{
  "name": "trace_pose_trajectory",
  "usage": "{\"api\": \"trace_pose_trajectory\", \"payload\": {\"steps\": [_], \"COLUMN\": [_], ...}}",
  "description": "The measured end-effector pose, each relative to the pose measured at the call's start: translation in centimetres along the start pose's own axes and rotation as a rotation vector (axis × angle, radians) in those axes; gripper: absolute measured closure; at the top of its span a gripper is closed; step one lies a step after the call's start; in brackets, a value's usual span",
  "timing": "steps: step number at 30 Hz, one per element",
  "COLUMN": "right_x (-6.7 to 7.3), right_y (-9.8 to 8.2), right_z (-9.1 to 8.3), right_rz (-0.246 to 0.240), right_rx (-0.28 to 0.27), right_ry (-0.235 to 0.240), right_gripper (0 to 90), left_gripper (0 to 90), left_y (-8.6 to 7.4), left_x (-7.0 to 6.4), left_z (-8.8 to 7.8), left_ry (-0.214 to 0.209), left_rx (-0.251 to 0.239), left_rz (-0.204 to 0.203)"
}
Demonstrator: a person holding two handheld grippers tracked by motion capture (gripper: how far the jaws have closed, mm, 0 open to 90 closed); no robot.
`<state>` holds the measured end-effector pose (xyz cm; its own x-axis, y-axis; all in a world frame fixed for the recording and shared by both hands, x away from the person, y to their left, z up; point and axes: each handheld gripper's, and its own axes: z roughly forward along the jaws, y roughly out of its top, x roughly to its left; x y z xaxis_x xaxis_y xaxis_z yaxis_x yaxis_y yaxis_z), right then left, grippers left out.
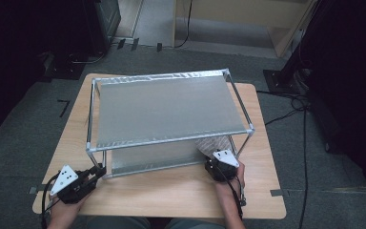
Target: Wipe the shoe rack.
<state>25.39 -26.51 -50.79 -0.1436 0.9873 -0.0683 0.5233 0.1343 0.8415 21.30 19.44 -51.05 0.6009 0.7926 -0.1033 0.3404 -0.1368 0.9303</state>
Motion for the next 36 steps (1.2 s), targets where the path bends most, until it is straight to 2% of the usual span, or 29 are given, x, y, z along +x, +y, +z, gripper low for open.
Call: {"api": "trace_pose_trajectory", "payload": {"steps": [4, 5, 8, 10, 13, 19, 21, 23, 26, 29, 35, 36], "right_x": [-0.9, -1.1, -1.6, -1.9, -2.1, -2.0, -1.9, -1.5, -0.5, 0.7, 3.2, 3.6], "right_y": [0.8, 0.9, 0.3, 0.1, 0.0, -0.1, 0.0, 0.0, -0.1, 0.0, -0.1, -0.2], "right_z": [-0.3, -0.2, 0.7, 1.0, 1.2, 1.1, 1.0, 0.9, 0.8, 0.6, 0.2, 0.2], "right_rz": [0.059, 0.067, 0.048, 0.062, 0.079, 0.103, 0.092, 0.094, 0.068, 0.039, -0.002, -0.021], "right_rx": [-0.065, -0.059, 0.001, 0.019, 0.055, 0.073, 0.076, 0.080, 0.079, 0.085, 0.088, 0.083], "right_ry": [-0.088, -0.093, -0.103, -0.091, -0.046, -0.015, -0.011, -0.003, 0.001, 0.029, 0.054, 0.060], "right_gripper": [67.2, 67.3, 67.8, 68.3, 68.6, 69.6, 69.6, 69.6, 69.6, 69.7, 70.0, 70.1], "left_gripper": [77.8, 78.0, 78.3, 78.6, 78.8, 78.8, 78.9, 78.9, 78.9, 78.9, 78.9, 78.9], "left_y": [0.1, 0.1, 0.1, 0.1, 0.1, 0.1, 0.1, 0.1, 0.1, 0.1, 0.1, 0.1], "left_x": [-0.2, -0.2, -0.3, -0.3, -0.3, -0.2, -0.2, -0.2, -0.3, -0.4, -0.7, -0.8], "left_z": [0.0, 0.1, 0.1, 0.1, 0.1, 0.0, 0.0, 0.0, 0.0, 0.1, 0.1, 0.1], "left_ry": [0.012, 0.012, 0.012, 0.012, 0.010, -0.009, -0.009, -0.009, -0.011, -0.017, -0.028, -0.032], "left_rx": [-0.002, -0.002, -0.002, -0.001, -0.002, -0.001, -0.001, 0.001, 0.001, 0.001, 0.003, 0.005], "left_rz": [0.008, 0.009, 0.009, 0.012, 0.011, 0.000, 0.001, 0.002, 0.002, 0.000, 0.000, 0.007]}}
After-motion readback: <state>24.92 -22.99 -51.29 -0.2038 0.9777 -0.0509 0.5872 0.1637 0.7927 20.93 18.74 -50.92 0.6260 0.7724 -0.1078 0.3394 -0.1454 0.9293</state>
